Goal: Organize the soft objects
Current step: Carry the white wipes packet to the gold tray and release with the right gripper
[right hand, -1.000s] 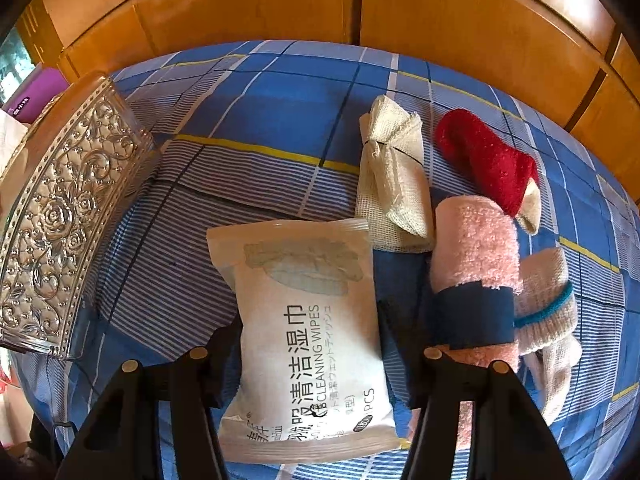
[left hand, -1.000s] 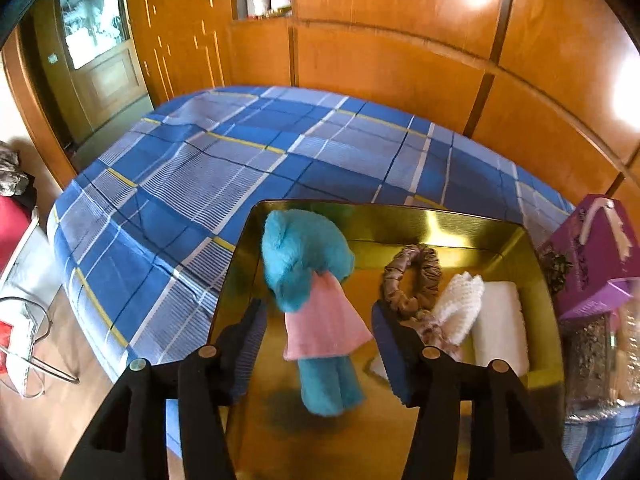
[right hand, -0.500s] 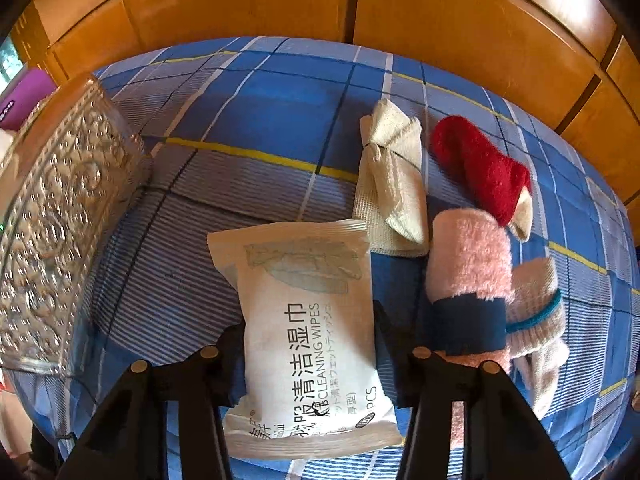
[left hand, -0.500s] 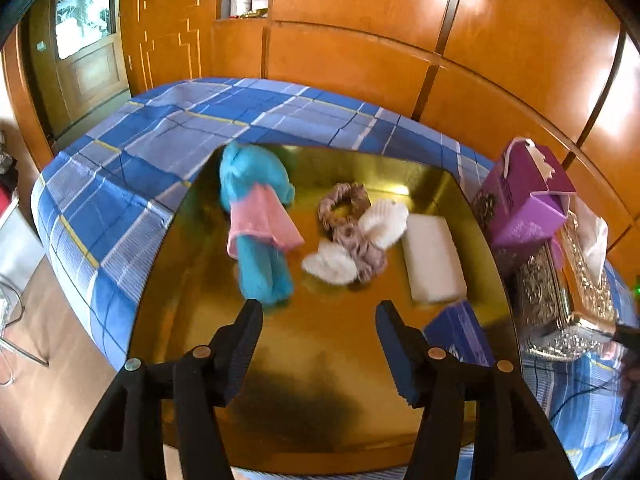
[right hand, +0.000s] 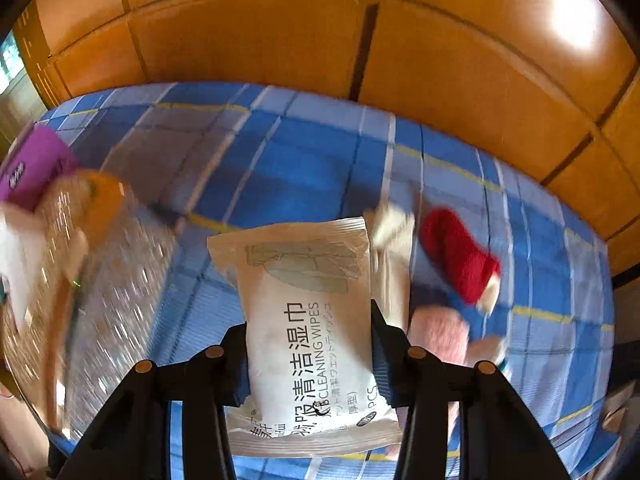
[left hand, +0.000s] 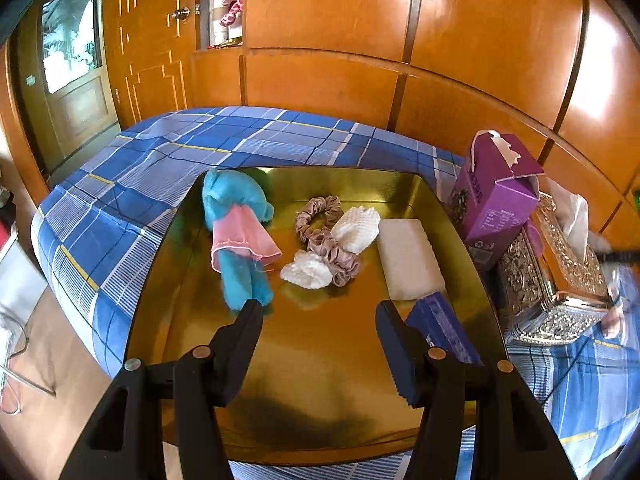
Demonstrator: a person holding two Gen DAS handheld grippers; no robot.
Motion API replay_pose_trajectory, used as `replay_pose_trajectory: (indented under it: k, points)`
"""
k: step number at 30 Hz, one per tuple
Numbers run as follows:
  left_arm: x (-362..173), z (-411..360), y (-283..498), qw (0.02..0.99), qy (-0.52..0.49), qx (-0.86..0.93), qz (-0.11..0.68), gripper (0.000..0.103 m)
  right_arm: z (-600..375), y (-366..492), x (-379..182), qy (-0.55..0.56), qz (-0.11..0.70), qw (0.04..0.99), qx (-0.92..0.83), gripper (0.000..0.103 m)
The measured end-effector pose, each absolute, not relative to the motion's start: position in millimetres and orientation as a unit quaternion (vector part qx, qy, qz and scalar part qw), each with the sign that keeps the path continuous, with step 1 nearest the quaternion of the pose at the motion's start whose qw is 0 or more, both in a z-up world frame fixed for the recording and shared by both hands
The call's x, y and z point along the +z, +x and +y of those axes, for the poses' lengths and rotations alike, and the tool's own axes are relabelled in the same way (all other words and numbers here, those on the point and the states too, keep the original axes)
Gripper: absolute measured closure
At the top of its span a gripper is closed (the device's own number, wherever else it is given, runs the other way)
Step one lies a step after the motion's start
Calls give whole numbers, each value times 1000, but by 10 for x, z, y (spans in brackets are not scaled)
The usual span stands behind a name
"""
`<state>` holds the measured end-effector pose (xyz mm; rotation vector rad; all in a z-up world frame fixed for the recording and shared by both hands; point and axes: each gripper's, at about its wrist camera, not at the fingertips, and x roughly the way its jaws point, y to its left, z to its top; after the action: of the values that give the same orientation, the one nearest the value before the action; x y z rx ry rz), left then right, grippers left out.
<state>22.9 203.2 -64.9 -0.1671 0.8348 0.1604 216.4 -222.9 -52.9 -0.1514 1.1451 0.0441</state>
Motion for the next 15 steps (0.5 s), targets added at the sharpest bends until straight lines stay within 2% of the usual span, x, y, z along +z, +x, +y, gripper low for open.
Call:
replay_pose_trajectory:
  k: [8, 15]
  points:
    - [-636, 1951, 199, 910, -78, 67, 402, 43, -1568, 2599, 199, -66, 491, 867, 57, 57]
    - [-636, 1937, 191, 910, -76, 67, 403, 43, -624, 2534, 561, -52, 453, 870, 186, 57]
